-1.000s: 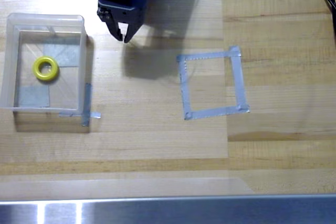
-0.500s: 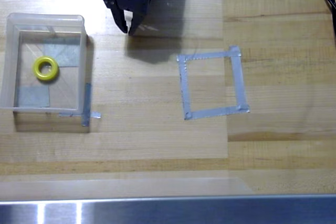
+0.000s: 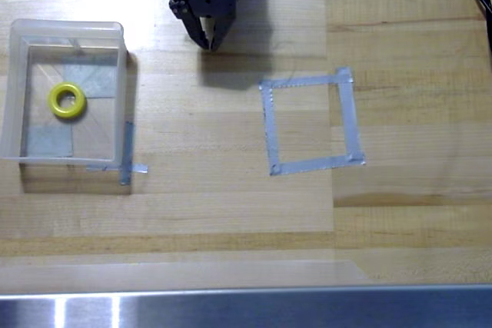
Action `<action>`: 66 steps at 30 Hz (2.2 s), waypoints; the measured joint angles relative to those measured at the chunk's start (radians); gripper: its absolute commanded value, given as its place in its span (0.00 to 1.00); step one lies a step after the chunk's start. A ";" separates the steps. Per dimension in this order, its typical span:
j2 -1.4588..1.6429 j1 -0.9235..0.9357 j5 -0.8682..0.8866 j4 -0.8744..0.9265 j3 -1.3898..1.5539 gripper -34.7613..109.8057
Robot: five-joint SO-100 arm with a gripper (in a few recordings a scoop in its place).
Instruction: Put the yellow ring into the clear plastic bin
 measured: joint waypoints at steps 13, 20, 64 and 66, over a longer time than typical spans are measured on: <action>0.006 0.021 0.005 -0.058 0.114 0.24; 0.006 0.052 0.005 -0.058 0.114 0.24; 0.006 0.052 0.005 -0.058 0.114 0.24; 0.006 0.052 0.005 -0.058 0.114 0.24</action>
